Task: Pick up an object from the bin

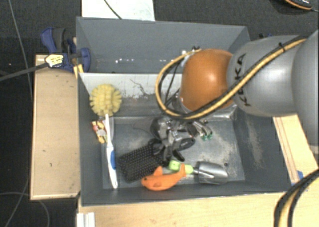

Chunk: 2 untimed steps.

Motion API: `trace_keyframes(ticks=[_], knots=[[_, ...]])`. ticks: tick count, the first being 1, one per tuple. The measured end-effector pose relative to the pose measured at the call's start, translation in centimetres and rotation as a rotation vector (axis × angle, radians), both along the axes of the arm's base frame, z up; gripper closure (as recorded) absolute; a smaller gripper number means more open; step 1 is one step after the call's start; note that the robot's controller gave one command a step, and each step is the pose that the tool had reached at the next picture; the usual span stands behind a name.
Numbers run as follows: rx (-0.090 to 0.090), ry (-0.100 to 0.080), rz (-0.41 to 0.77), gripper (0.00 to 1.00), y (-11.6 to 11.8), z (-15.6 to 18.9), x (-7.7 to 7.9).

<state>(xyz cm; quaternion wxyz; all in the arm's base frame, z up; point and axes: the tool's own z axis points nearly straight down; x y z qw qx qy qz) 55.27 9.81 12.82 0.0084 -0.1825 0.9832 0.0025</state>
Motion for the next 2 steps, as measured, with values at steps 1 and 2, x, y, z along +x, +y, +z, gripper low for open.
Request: trace_keyframes(ticks=[1,2], knots=[[0.000,0.000,0.002,1.00,0.0,0.0,0.0],[-0.003,-0.004,0.270,1.00,0.0,5.2,2.1]])
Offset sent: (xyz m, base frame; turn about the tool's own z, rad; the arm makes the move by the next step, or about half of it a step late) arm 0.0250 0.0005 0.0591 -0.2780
